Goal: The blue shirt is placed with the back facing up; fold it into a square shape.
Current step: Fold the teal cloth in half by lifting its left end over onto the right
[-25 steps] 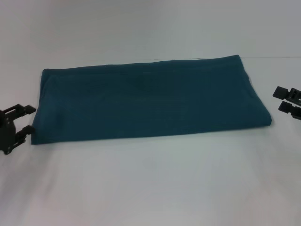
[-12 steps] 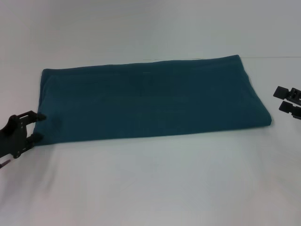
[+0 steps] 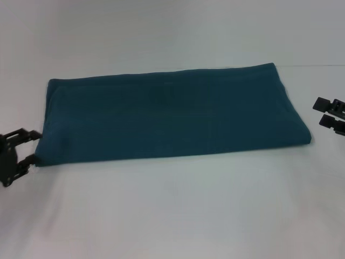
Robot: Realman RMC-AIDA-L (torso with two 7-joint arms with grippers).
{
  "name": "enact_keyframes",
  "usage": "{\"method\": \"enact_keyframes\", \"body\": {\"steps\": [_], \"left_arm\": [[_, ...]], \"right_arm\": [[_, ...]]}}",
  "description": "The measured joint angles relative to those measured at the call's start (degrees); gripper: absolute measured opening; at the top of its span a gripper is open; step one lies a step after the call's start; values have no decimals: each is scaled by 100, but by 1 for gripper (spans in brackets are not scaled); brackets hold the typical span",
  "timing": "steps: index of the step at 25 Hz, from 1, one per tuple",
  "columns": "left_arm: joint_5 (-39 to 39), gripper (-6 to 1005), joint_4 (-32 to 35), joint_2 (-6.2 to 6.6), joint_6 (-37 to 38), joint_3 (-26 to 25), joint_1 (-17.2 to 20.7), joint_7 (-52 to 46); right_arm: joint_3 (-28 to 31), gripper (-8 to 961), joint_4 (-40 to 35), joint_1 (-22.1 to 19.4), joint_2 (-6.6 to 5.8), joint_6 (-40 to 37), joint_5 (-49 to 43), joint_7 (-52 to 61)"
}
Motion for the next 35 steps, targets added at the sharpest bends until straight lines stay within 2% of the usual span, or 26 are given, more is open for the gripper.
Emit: {"method": "enact_keyframes", "body": {"steps": [9,35], "left_arm": [[148,613,50,-38,-106,-27,168,-272],[198,608,-258,-11,-580,43,-11,-349]], "right_arm": [[-1,945,0,-25,-6,0,0,10],[-1,945,18,-38,-9,2,0,29]]}}
